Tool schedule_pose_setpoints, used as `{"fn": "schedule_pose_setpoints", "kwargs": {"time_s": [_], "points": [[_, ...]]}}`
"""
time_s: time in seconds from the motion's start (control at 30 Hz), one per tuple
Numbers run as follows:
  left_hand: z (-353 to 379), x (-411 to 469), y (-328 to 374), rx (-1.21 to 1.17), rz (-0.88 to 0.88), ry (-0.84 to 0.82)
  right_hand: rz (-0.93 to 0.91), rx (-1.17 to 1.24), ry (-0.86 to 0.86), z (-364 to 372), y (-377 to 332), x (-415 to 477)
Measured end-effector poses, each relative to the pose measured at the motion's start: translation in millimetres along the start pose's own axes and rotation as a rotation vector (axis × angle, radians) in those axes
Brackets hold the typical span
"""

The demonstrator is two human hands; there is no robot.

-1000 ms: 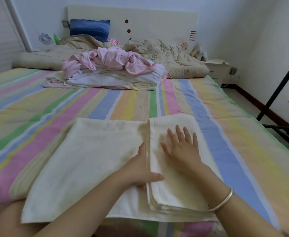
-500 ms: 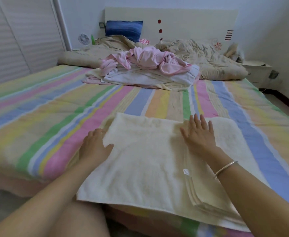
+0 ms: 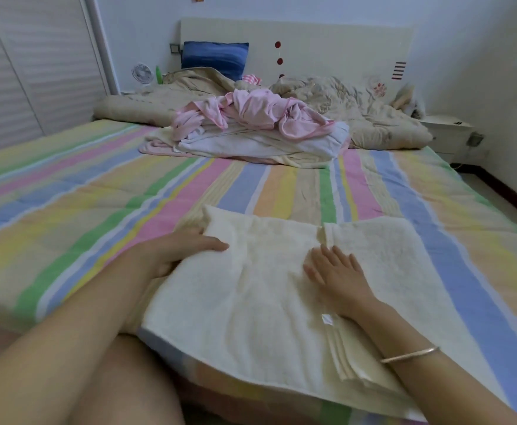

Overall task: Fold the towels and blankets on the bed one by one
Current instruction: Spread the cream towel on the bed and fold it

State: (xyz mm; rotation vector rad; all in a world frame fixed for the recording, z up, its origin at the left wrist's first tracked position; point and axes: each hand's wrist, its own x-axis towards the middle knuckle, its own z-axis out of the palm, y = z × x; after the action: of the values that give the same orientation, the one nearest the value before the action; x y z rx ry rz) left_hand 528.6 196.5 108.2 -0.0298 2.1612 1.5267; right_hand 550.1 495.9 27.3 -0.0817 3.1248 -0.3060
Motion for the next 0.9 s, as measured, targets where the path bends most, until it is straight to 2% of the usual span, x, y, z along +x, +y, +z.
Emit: {"fn": "schedule_pose_setpoints", "kwargs": {"time_s": [0.03, 0.1, 0.27, 0.37, 0.43, 0.57, 0.63, 0.7, 0.77, 0.83, 0.9], "points": [[12, -2, 16, -0.098, -0.001, -0.061, -0.014, 0.115, 0.009, -4, -1, -7], [38, -2, 44, -0.232, 0.014, -0.141, 0.015, 0.504, 0.029, -17, 0, -21], [140, 20, 105, -0.400, 0.153, -0.206, 0.238, 1.407, 0.006, -57, 32, -49], [207, 37, 128, -0.392, 0.205, -0.292, 0.390, 1.702, 0.088, -85, 70, -69], [250, 46, 133, -0.326, 0.198, -0.328, 0.535, 1.764, 0.136, -98, 99, -85], [289, 53, 119, -0.167, 0.229, -0.351, 0.649, 1.762, 0.059, -106, 138, -99], [279, 60, 107, -0.030, 0.372, -0.147, 0.654, 1.652, -0.003, -106, 147, -99], [255, 72, 95, 0.169, 0.505, 0.196, 0.598, 1.470, -0.044, -107, 143, -93], [227, 80, 83, 0.394, 0.532, 0.477, 0.546, 1.273, -0.015, -107, 133, -83], [203, 92, 69, 0.547, 0.499, 0.529, 0.537, 1.090, 0.090, -106, 123, -73], [189, 100, 59, 0.635, 0.445, 0.446, 0.512, 0.971, 0.169, -103, 117, -66]]}}
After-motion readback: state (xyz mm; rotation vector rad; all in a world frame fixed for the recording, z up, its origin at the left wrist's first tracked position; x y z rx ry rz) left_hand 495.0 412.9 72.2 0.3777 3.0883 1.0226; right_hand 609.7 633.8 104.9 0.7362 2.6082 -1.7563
